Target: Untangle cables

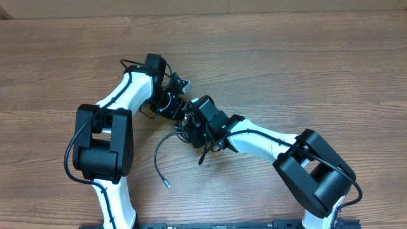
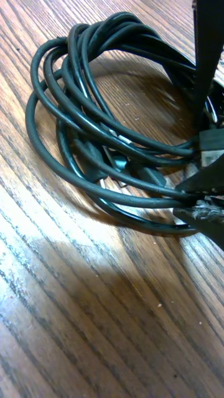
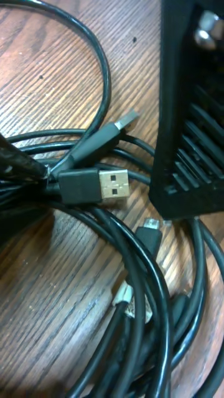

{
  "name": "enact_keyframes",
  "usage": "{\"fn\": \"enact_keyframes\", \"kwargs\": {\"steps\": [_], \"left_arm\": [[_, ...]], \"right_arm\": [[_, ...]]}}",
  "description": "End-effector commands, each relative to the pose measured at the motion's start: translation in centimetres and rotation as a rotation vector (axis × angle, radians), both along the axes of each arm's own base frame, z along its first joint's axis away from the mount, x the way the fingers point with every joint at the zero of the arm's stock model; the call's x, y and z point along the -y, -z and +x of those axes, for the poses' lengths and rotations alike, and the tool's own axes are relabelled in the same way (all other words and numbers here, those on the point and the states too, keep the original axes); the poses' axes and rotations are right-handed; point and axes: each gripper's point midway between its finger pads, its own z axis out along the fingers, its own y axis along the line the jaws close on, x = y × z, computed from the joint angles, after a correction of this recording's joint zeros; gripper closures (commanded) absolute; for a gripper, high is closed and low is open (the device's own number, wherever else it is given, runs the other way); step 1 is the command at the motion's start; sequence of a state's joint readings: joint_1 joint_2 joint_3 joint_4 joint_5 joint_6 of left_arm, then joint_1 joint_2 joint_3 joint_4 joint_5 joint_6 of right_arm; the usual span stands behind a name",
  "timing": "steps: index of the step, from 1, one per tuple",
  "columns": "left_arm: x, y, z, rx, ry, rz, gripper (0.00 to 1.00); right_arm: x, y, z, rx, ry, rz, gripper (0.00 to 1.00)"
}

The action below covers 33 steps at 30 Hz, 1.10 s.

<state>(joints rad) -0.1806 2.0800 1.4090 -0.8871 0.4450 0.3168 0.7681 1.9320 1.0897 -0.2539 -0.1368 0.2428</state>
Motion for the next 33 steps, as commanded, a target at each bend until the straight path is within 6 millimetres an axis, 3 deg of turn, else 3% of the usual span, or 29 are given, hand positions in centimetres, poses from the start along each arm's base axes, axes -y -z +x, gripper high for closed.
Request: {"fn": "enact_keyframes", "kwargs": {"steps": [1,11,19,25,28,33], "left_arm": [[-0.1,0.0,0.5,0.004,-0.01,0.005,0.91],[-1.1,0.4,0.5,0.007,-0.011,0.065,0.9],[-1.1,0.4,0.5,0.005,-0.015,0.067,0.87],[-1.1,0.4,0.6,0.001,-0.028,0.068,0.83],[-1.1,0.4,0.6,0.002,-0.028,0.067,0.83],[-0.9,0.4,0.6,0.003,-0.029,0.058,0.82]], "right_arm": [[1.2,0.6,0.9,0.009,0.098,-0.033,0.9],[3.3,0.7,2.9,0.012,0.273,-0.048,0.94],[2.5,0.4,2.4,-0.026,0.241,-0.001,0.96],[2.0,-2.4,2.7,-0.08,0.213,0.13,0.96],[2.8,-2.5,3.1,-0.092,0.242,0.133,0.96],[6.1,-1.1,3.6,-0.107,0.406,0.019,0.96]]}}
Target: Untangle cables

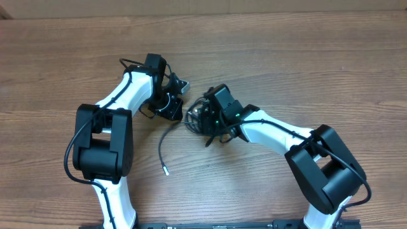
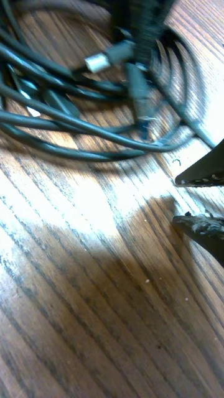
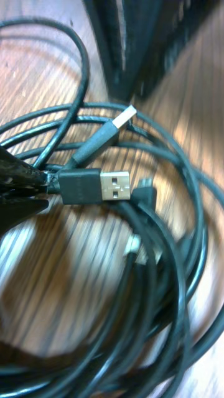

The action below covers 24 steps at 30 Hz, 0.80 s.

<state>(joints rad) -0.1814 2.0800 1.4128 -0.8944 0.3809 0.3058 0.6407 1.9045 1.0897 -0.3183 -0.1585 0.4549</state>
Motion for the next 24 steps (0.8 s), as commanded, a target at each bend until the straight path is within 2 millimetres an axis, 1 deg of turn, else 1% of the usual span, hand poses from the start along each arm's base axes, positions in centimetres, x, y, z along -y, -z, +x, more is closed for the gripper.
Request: {"fn": "enact_keyframes", "kwargs": {"steps": [1,5,6,7,8,10,15,18,21,24], "left_arm": [[0.2,0.0,0.5,0.0,-0.018,-0.014,0.82],[0.9,-0.4,0.5,-0.004,-0.024,-0.058,0.81],[1.4,-0.6,0.5,-0.007,-0.022,-0.091,0.79],[1.5,-0.7,0.5,-0.006,-0.022,-0.102,0.75],[1.8,-0.8,0.6,-0.006,-0.021,-0.116,0.7],[2.2,-1.0,0.6,-0.005,-0.02,-0.143,0.67],[3.0,-1.4,0.6,-0.009,-0.018,-0.196,0.62],[3.0,-1.0,0.6,-0.016,-0.018,-0.195,0.61],[3.1,0.0,0.8,-0.03,-0.039,-0.192,0.62],[3.1,0.8,1.1,-0.045,-0.069,-0.19,0.62]], "right_arm": [[1.9,-0.5,0.7,0.014,0.123,-0.048,0.96],[2.0,-0.1,0.5,-0.012,0.161,-0.045,0.96],[2.1,0.1,0.4,-0.017,0.162,-0.05,0.96],[2.2,0.3,0.3,-0.02,0.164,-0.052,0.96],[2.4,0.4,0.3,-0.019,0.173,-0.06,0.92],[2.5,0.6,0.2,-0.018,0.174,-0.064,0.83],[2.5,0.7,0.0,-0.023,0.169,-0.058,0.77],[2.0,0.5,-0.2,-0.038,0.126,-0.024,0.75],[0.7,0.0,-0.6,-0.045,0.02,0.044,0.74],[-0.1,-0.4,-1.1,-0.054,-0.039,0.084,0.74]]}}
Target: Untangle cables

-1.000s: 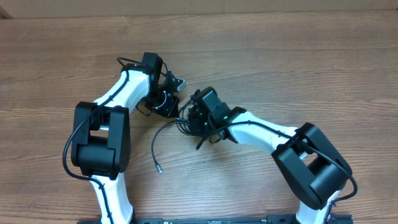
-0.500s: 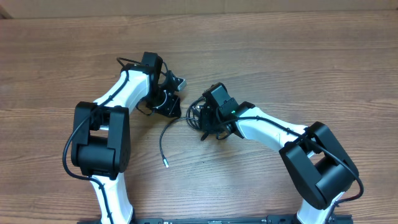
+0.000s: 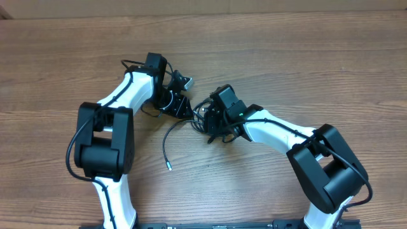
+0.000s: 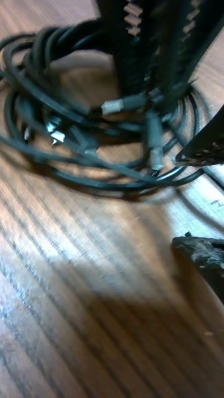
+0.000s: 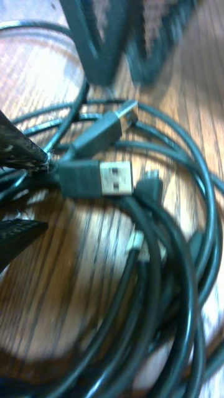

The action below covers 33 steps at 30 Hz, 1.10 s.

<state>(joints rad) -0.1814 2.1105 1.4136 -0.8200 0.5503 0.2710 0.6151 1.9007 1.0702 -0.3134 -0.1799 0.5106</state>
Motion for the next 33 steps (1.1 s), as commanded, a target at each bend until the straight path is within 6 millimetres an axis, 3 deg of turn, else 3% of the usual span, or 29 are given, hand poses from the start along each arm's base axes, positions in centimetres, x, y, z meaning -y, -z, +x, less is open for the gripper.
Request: {"fn": "enact_keyframes", "kwargs": {"steps": [1,9,14,19,23,26,29,31,33], "left_arm": [[0.3,1.4,0.2,-0.054,-0.044,-0.016,0.63],[0.8,1.4,-0.2,-0.072,-0.037,-0.039,0.65],[0.6,1.5,-0.4,-0.081,-0.04,-0.027,0.65],[-1.1,2.5,-0.3,-0.083,-0.07,0.089,0.64],[-1.6,2.7,-0.3,-0.087,-0.085,0.119,0.64],[-2.6,3.2,-0.1,-0.088,-0.12,0.186,0.64],[-2.7,3.2,-0.1,-0.09,-0.126,0.193,0.63],[-2.7,3.2,-0.1,-0.091,-0.125,0.193,0.63],[-2.8,2.9,0.1,-0.094,-0.128,0.194,0.47]], "right_arm": [[-1.1,-0.8,-1.2,-0.01,-0.109,0.068,0.75],[-0.7,-0.5,-1.0,0.002,-0.097,0.041,0.74],[-0.2,0.5,-0.7,0.018,-0.08,-0.002,0.67],[-1.5,1.6,-1.2,0.013,-0.11,0.012,0.63],[-2.1,1.4,-1.2,0.029,-0.122,0.016,0.8],[-2.1,1.4,-1.2,0.03,-0.122,0.017,0.83],[-1.9,1.3,-1.0,0.031,-0.116,0.018,0.96],[-2.1,0.9,-0.9,0.035,-0.123,0.033,0.96],[-2.5,-0.2,-0.9,0.052,-0.156,0.059,0.96]]}}
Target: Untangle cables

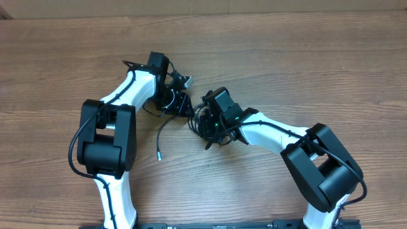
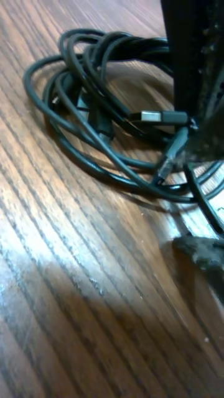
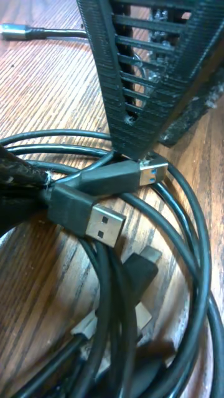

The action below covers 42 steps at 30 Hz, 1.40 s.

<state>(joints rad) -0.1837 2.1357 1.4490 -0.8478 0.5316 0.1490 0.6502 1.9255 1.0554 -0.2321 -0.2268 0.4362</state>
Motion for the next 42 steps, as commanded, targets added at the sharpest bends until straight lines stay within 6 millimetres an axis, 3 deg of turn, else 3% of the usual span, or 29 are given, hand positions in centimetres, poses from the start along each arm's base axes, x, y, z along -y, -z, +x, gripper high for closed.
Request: {"fn": "enact_keyframes", "kwargs": {"steps": [1,7,12,20,27,33,37,42], "left_arm": [[-2.8,2.4,-0.1,-0.027,-0.023,0.165,0.42],[-3.5,1.0,0.5,-0.044,-0.056,0.129,0.41],[-4.5,1.0,0.6,-0.065,-0.09,0.118,0.41],[-2.7,-1.0,0.5,-0.057,-0.047,-0.106,0.37],[-2.6,-1.0,0.6,-0.052,-0.043,-0.114,0.33],[-2.6,-1.1,0.6,-0.052,-0.043,-0.117,0.3],[-2.5,-1.5,0.7,-0.042,-0.043,-0.121,0.29],[-1.5,-3.9,0.8,0.001,-0.019,-0.188,0.31]], "right_arm": [[-0.4,-1.1,0.0,0.017,-0.04,0.029,0.96],[-0.8,-5.1,0.5,0.091,-0.045,0.085,0.96],[-1.1,-6.6,0.6,0.086,-0.002,0.13,0.96],[0.0,-6.8,1.5,-0.019,0.162,0.196,0.96],[0.9,-6.3,1.6,-0.052,0.195,0.185,0.96],[1.8,-5.4,0.9,-0.059,0.176,0.12,0.7],[2.8,-5.0,0.6,-0.077,0.163,0.086,0.67],[5.5,-6.2,0.4,-0.138,0.22,0.053,0.65]]}}
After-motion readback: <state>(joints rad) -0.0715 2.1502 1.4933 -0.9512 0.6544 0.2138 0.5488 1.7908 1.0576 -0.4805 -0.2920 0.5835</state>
